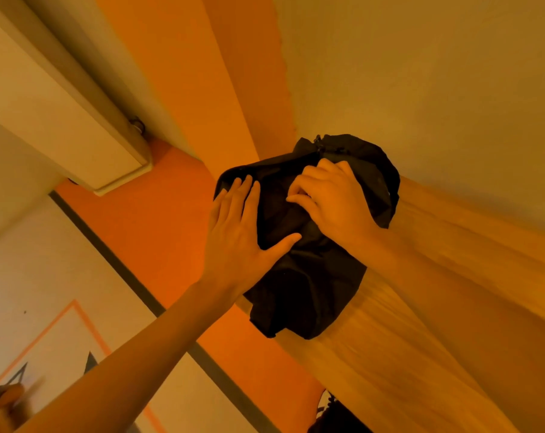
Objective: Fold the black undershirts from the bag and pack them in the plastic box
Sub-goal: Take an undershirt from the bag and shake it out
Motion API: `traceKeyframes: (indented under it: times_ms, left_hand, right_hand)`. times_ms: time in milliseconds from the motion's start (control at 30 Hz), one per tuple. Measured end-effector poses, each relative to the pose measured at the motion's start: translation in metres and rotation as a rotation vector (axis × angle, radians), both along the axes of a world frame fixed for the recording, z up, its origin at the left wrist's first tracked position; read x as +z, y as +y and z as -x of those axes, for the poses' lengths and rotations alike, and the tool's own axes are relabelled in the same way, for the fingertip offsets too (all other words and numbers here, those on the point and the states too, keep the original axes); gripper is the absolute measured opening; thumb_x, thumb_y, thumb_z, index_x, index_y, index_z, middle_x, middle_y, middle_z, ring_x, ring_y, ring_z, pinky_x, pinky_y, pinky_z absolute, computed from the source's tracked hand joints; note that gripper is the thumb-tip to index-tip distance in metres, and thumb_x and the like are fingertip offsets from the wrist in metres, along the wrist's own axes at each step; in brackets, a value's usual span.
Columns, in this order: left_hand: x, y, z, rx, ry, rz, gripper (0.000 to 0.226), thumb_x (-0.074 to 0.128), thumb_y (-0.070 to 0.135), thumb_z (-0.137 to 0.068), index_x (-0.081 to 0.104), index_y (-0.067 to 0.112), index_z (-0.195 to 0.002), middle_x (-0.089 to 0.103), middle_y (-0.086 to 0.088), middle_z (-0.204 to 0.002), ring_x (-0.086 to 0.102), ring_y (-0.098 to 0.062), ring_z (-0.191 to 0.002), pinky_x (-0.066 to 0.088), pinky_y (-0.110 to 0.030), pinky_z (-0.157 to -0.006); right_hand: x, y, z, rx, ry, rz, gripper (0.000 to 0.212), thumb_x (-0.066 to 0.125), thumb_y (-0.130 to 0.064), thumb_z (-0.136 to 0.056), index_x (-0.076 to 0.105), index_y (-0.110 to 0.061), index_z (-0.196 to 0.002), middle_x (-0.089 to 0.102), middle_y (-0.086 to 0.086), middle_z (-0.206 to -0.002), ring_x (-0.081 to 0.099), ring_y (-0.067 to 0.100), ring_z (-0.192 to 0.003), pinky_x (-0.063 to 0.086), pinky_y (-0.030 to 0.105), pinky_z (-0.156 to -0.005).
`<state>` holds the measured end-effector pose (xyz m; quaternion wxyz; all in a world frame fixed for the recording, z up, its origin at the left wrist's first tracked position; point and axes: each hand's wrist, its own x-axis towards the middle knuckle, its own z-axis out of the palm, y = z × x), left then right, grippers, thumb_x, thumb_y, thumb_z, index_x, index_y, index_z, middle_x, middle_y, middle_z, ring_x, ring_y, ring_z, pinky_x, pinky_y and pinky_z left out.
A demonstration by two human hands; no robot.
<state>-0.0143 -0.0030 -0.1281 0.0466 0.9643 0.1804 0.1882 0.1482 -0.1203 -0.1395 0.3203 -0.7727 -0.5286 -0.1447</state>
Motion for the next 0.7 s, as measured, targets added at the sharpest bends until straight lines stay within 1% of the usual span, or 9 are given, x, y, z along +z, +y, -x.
traceKeyframes:
  times_ms: [67, 167, 233, 267, 333, 400, 500, 600, 700]
  left_hand:
    - [-0.001, 0.0, 0.0, -0.001, 0.002, 0.011, 0.101, 0.04, 0.082, -0.087, 0.034, 0.01, -0.156, 0.03, -0.01, -0.164, 0.023, -0.027, -0.153, 0.005, -0.036, -0.127]
    - [0.002, -0.002, 0.0, -0.004, -0.025, 0.041, 0.094, 0.045, 0.078, -0.088, 0.036, 0.012, -0.156, 0.034, -0.008, -0.162, 0.028, -0.027, -0.151, 0.015, -0.04, -0.125]
    - [0.005, -0.003, 0.001, -0.034, -0.09, 0.036, 0.079, 0.053, 0.067, -0.093, 0.045, 0.012, -0.15, 0.045, -0.007, -0.153, 0.04, -0.027, -0.141, 0.028, -0.038, -0.117]
    - [0.007, -0.002, 0.0, -0.056, -0.131, 0.029, 0.068, 0.058, 0.058, -0.096, 0.05, 0.012, -0.145, 0.051, -0.007, -0.144, 0.047, -0.028, -0.131, 0.034, -0.035, -0.11]
    - [0.011, -0.002, -0.002, -0.093, -0.199, 0.01, 0.047, 0.063, 0.041, -0.099, 0.06, 0.01, -0.134, 0.059, -0.007, -0.125, 0.054, -0.028, -0.111, 0.041, -0.034, -0.094]
    - [0.015, -0.003, -0.002, -0.104, -0.25, 0.046, 0.037, 0.063, 0.038, -0.1, 0.063, 0.011, -0.124, 0.06, -0.006, -0.114, 0.056, -0.028, -0.101, 0.044, -0.038, -0.084]
    - [0.022, -0.006, 0.0, -0.096, -0.276, 0.199, 0.039, 0.058, 0.049, -0.098, 0.061, 0.016, -0.12, 0.058, 0.001, -0.113, 0.057, -0.022, -0.102, 0.046, -0.035, -0.084]
    - [0.038, -0.008, -0.003, -0.168, -0.327, 0.288, 0.014, 0.059, 0.034, -0.102, 0.056, 0.022, -0.096, 0.054, 0.006, -0.097, 0.052, -0.014, -0.091, 0.043, -0.032, -0.081]
    - [0.071, -0.012, -0.012, -0.175, -0.449, 0.456, 0.014, 0.062, 0.024, -0.102, 0.057, 0.019, -0.09, 0.059, 0.008, -0.087, 0.057, -0.002, -0.083, 0.042, -0.015, -0.075]
  right_hand:
    - [0.003, -0.002, 0.002, -0.004, 0.01, -0.013, 0.015, 0.064, -0.031, -0.094, 0.07, -0.02, -0.087, 0.059, -0.004, -0.079, 0.052, 0.021, -0.082, 0.025, 0.027, -0.077]
    - [0.009, -0.008, 0.004, 0.007, 0.103, -0.057, 0.017, 0.061, -0.032, -0.096, 0.068, -0.019, -0.088, 0.059, -0.003, -0.084, 0.053, 0.024, -0.086, 0.038, 0.036, -0.08]
    - [0.016, -0.013, 0.004, 0.034, 0.199, -0.101, 0.019, 0.057, -0.034, -0.098, 0.067, -0.02, -0.09, 0.058, -0.006, -0.087, 0.053, 0.023, -0.088, 0.043, 0.046, -0.085]
    - [0.02, -0.015, 0.002, 0.044, 0.236, -0.124, 0.017, 0.057, -0.033, -0.098, 0.066, -0.021, -0.09, 0.057, -0.008, -0.087, 0.052, 0.02, -0.087, 0.044, 0.046, -0.085]
    - [0.031, -0.019, 0.002, 0.053, 0.295, -0.159, 0.012, 0.062, -0.029, -0.098, 0.067, -0.022, -0.09, 0.057, -0.013, -0.088, 0.049, 0.015, -0.087, 0.044, 0.039, -0.08]
    - [0.043, -0.022, 0.003, 0.044, 0.341, -0.178, 0.01, 0.063, -0.026, -0.098, 0.067, -0.02, -0.091, 0.054, -0.019, -0.086, 0.049, 0.011, -0.088, 0.043, 0.031, -0.079]
    - [0.063, -0.024, 0.009, -0.018, 0.422, -0.198, 0.007, 0.06, -0.022, -0.1, 0.063, -0.019, -0.095, 0.052, -0.02, -0.086, 0.052, 0.008, -0.089, 0.042, 0.015, -0.077]
    - [0.087, -0.027, 0.015, -0.037, 0.45, -0.251, 0.007, 0.057, -0.02, -0.102, 0.06, -0.016, -0.098, 0.058, -0.007, -0.091, 0.054, 0.007, -0.082, 0.042, 0.01, -0.071]
    - [0.118, -0.035, 0.015, -0.083, 0.472, -0.38, 0.006, 0.056, -0.019, -0.103, 0.058, -0.014, -0.099, 0.063, -0.004, -0.092, 0.058, 0.001, -0.08, 0.041, 0.009, -0.069]
